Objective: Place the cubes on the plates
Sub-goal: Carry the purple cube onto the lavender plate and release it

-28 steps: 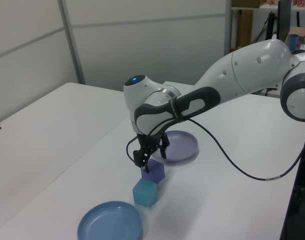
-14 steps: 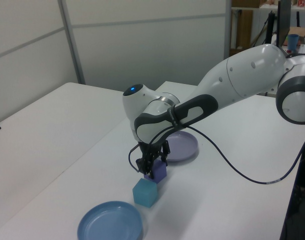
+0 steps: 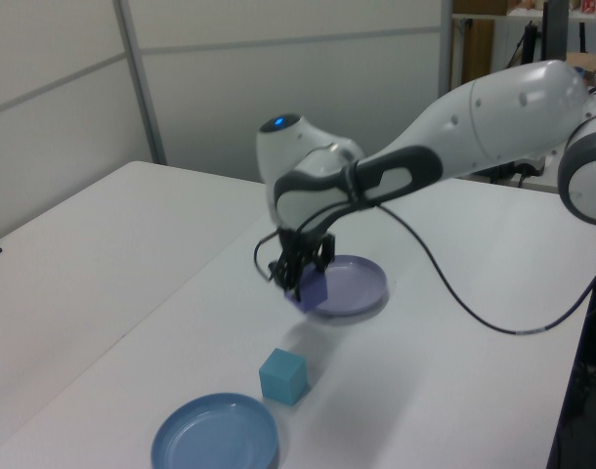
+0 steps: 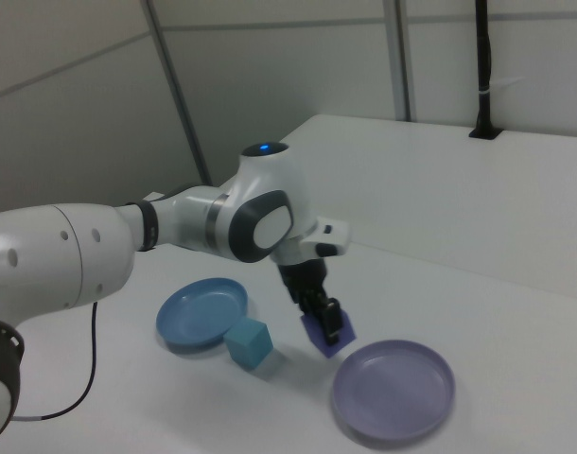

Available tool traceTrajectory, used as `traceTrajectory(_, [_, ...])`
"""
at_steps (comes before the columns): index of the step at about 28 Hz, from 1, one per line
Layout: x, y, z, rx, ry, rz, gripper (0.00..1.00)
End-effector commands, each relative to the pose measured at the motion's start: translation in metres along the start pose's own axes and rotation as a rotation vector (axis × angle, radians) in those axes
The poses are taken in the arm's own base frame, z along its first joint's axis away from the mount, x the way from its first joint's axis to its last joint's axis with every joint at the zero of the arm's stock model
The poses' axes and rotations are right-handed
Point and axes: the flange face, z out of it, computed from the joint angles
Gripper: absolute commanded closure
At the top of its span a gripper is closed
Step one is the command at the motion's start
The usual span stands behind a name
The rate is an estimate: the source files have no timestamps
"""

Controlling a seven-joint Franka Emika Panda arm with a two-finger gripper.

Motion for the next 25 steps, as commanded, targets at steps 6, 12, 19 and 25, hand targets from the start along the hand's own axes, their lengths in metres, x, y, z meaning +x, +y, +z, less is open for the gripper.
traceTrajectory(6, [0.029,0.094,0.016,-0.013,0.022,0.133,0.81])
traceTrajectory(12, [0.034,0.091,0.042,-0.038,0.025,0.113,0.00])
traceTrajectory(19, [0.033,0.082,0.033,-0.015,0.031,0.111,0.00])
traceTrajectory(25, [0.022,0.043,0.010,0.039,0.041,0.052,0.00])
